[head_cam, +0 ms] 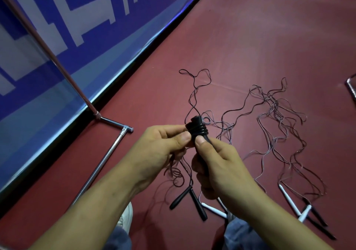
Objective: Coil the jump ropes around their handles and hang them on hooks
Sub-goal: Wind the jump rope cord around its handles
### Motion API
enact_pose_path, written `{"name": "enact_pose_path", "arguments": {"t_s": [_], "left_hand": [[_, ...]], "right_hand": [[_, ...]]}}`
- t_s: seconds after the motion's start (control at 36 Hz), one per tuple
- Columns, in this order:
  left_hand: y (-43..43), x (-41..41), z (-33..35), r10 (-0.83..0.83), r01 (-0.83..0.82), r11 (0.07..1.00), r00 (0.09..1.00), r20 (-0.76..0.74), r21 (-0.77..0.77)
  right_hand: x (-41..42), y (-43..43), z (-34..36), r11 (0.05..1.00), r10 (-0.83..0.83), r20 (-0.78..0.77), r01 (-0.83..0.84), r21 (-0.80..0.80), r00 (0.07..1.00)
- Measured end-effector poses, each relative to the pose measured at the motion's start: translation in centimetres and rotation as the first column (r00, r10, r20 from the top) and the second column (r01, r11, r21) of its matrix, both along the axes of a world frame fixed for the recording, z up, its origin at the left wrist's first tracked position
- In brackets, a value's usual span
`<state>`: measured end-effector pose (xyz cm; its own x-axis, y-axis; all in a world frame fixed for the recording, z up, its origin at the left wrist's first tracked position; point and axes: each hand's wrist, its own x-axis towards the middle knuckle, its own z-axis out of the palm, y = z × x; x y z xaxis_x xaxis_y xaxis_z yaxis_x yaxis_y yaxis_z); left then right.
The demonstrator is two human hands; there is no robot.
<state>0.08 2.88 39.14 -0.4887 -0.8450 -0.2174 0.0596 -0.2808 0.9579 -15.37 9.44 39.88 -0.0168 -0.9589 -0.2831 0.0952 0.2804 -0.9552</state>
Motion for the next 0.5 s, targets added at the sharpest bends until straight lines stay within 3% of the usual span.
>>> {"name": "enact_pose_path", "arguments": {"t_s": [0.11,0.22,0.33,0.42,0.5], "left_hand": [[-0.3,0.2,0.2,-0.001,0.005,1.000,0.991,0.137,-0.027],[-0.5,0.3,0.2,0.039,0.010,0.985,0.958,0.284,-0.170],[-0.5,0.7,0.3,-0.074,0.096,0.991,0.973,0.220,-0.093],[-0.5,1.0,0.5,-0.115,0.126,0.991,0.979,0.171,-0.053],[-0.7,1.2,0.4,-0.130,0.174,0.977,0.945,0.301,-0.125]], "right_hand": [[-0.7,-0.3,-0.5,0.998,0.016,-0.214,-0.030,-0.063,0.977],[-1.1,-0.3,-0.6,0.993,-0.025,-0.366,-0.019,-0.115,0.930],[-1.1,-0.4,-0.3,0.994,-0.016,-0.327,-0.019,-0.105,0.945],[-0.8,-0.3,0.1,0.998,0.017,-0.215,-0.029,-0.053,0.977],[-0.5,-0.2,0.4,0.999,0.040,-0.129,-0.037,0.024,0.991]]}}
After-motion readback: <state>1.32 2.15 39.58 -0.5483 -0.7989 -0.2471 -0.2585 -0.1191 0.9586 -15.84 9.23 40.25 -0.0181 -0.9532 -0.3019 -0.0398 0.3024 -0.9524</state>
